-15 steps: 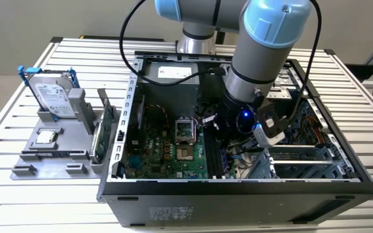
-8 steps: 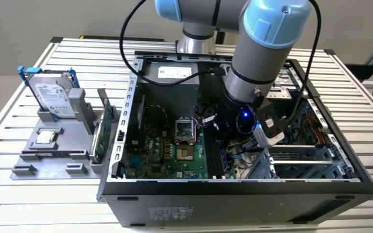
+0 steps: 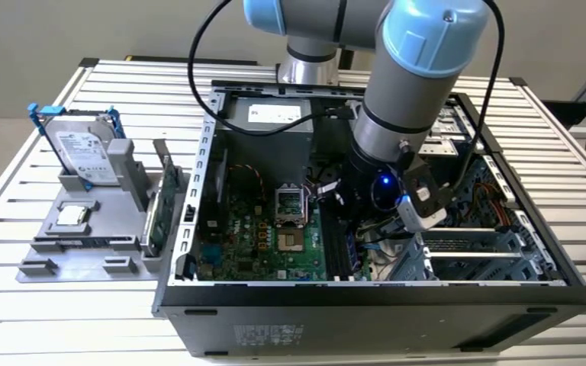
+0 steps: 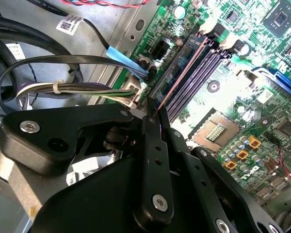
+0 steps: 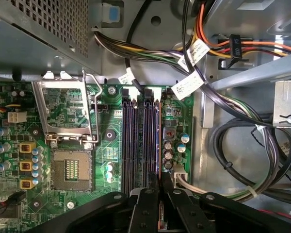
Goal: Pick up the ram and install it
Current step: 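Insert the ram into the slot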
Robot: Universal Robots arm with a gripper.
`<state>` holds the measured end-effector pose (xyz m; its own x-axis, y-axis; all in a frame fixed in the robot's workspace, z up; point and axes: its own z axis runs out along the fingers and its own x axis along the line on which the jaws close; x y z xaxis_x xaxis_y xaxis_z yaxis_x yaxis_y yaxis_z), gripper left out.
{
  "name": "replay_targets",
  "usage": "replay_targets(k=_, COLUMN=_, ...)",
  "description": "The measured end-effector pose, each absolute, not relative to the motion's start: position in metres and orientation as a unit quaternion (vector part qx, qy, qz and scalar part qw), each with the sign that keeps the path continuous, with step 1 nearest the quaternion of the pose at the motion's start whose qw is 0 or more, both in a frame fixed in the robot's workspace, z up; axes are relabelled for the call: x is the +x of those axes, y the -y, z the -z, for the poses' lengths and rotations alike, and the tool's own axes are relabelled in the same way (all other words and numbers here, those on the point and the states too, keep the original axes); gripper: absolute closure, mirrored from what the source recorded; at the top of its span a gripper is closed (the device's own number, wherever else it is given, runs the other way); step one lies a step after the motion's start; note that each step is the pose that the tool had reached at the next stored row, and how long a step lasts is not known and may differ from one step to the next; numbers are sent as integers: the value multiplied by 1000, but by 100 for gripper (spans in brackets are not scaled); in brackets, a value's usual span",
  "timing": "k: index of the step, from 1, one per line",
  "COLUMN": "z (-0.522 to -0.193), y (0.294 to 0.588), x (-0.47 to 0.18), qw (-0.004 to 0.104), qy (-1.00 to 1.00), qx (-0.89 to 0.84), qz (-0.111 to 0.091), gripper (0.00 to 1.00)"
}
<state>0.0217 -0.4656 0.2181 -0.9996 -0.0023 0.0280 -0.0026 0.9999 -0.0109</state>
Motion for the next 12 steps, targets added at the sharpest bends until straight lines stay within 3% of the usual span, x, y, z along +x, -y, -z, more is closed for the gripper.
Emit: replay_targets(k=12, z=-216, y=466, x=22, qw=17, qy=1000, qx=1, qz=-6, gripper=100)
